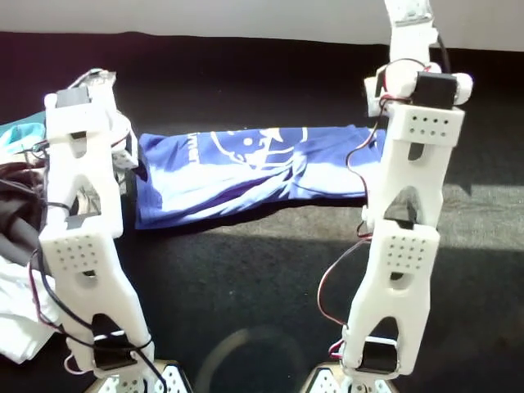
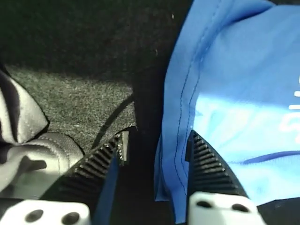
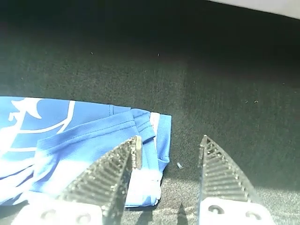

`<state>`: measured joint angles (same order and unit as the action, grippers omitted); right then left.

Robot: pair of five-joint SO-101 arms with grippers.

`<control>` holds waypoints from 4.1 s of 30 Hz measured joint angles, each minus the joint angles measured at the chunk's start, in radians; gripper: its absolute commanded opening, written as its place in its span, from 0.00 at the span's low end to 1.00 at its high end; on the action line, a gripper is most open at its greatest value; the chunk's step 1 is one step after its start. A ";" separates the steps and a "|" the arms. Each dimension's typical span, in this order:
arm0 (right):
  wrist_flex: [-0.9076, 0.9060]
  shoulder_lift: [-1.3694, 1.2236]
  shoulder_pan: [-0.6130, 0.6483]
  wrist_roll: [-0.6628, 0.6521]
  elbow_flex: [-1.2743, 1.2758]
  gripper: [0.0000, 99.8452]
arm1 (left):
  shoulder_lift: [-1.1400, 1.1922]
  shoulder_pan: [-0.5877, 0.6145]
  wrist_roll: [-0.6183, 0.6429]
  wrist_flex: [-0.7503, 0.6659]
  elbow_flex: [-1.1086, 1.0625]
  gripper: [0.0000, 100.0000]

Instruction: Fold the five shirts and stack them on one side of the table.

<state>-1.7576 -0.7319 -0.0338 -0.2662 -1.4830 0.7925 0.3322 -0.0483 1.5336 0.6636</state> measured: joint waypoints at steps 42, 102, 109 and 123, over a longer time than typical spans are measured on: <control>0.758 1.237 -0.183 0.023 2.366 0.20 | 0.327 0.137 -0.071 0.221 0.537 0.01; 1.211 1.272 -0.397 0.021 2.789 0.20 | 0.256 -0.841 0.107 -0.117 0.931 0.15; 0.950 1.261 -0.404 0.037 2.541 0.20 | 0.321 -0.594 0.107 0.021 0.858 0.05; 0.684 0.812 0.066 0.146 1.827 0.20 | 0.523 -0.500 0.110 -0.120 0.844 0.05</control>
<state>-1.0733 0.0798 0.0322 -0.1204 0.3445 1.3157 -0.1680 0.0621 1.4139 1.5075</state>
